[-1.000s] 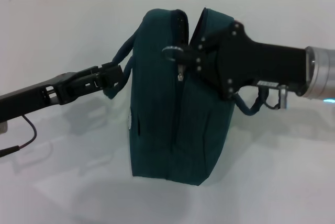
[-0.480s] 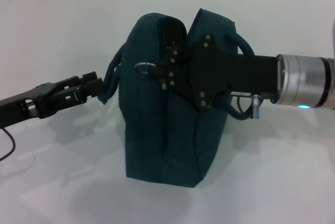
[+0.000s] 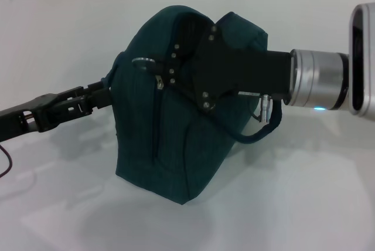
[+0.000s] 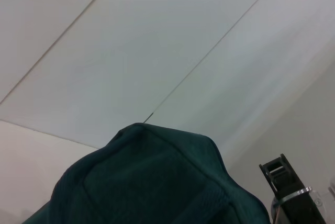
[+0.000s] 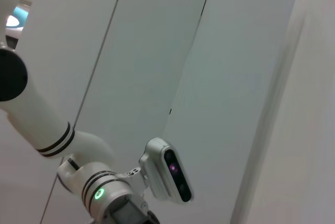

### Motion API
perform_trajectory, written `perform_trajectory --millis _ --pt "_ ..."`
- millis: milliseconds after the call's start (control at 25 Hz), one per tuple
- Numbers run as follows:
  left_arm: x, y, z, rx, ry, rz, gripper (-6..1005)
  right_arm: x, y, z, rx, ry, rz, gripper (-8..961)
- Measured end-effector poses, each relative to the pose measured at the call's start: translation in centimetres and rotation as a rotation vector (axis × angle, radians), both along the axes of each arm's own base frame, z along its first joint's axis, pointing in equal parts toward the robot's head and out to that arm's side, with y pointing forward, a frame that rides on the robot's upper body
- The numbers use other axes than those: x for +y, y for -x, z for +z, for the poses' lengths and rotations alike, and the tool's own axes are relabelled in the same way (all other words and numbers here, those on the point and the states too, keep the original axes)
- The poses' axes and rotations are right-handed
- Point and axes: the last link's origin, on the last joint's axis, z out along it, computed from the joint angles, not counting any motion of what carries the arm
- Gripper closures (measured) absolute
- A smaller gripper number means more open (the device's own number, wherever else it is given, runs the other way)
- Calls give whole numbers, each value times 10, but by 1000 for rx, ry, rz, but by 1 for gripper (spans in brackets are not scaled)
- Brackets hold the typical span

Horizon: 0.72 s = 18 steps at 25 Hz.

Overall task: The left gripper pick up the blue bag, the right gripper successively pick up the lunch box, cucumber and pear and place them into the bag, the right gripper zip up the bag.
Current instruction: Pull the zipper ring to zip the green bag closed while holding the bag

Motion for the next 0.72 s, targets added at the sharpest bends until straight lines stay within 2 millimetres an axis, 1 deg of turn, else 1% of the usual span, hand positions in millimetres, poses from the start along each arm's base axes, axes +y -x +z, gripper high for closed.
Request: perform_trajectory --millis 200,480,720 --pt "0 -1 -1 -3 5 1 143 -2 2 -5 -8 -4 8 948" --pt "1 -1 -3 7 -1 -8 152 -2 1 -6 -10 -10 8 949" --pt "-1 -1 -6 24 -33 -34 345 -2 2 -6 -8 -10 7 949"
